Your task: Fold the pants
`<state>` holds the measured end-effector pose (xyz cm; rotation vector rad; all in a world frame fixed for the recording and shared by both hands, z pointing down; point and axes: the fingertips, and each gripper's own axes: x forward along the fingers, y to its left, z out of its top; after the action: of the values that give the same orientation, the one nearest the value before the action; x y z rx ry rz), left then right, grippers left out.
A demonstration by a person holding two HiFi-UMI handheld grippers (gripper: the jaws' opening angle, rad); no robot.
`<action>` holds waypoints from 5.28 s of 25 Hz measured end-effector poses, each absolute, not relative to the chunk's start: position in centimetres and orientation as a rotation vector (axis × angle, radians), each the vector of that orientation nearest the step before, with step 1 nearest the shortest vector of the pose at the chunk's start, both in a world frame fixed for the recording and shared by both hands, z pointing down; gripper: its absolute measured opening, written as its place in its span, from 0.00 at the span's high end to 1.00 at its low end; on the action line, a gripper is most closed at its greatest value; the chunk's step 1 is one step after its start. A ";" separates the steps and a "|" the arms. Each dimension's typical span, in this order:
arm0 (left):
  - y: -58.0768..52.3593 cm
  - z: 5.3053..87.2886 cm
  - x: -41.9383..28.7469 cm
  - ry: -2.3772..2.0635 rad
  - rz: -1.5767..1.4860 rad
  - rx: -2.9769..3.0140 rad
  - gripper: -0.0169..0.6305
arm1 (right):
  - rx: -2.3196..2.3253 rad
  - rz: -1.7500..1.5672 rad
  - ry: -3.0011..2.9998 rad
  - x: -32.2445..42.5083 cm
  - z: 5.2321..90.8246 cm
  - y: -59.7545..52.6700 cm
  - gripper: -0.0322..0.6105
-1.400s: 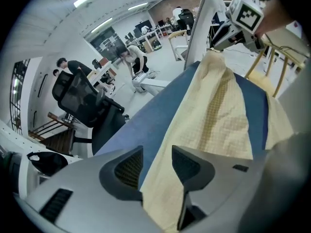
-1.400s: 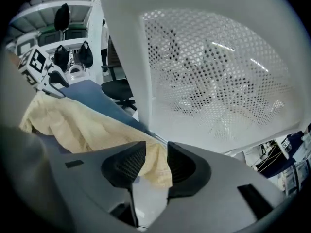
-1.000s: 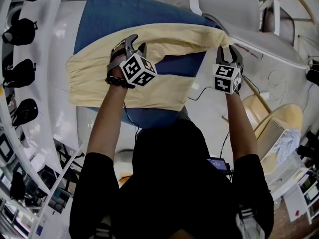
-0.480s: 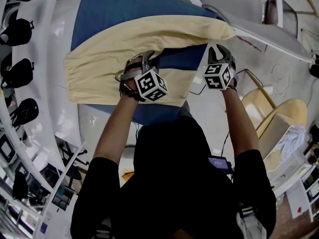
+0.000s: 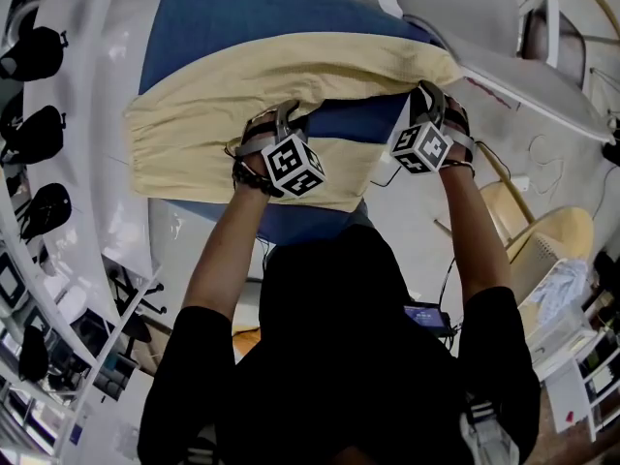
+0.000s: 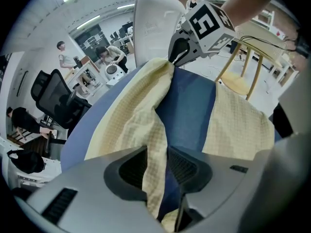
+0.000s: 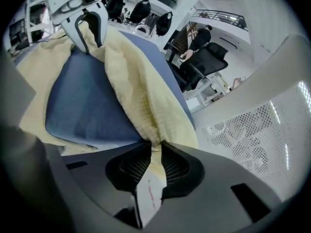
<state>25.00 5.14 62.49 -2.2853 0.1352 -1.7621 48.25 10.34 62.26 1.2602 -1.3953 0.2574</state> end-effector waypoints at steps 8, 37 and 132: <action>4.9 62.3 24.6 0.178 -1.757 -2.314 0.93 | 1.343 0.283 -1.401 47.9 61.3 10.7 0.93; 9.6 58.9 22.2 -0.004 -1.710 -2.469 0.67 | 1.449 0.596 -1.452 44.6 59.0 19.8 0.94; -21.9 60.7 -14.9 -0.225 -1.839 -2.520 0.90 | 0.794 0.276 -1.577 11.2 61.0 -15.7 0.93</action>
<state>-14.95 -21.94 60.74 -2.5199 -0.2249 -1.8390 11.22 -15.67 61.05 0.7939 -1.5773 0.2759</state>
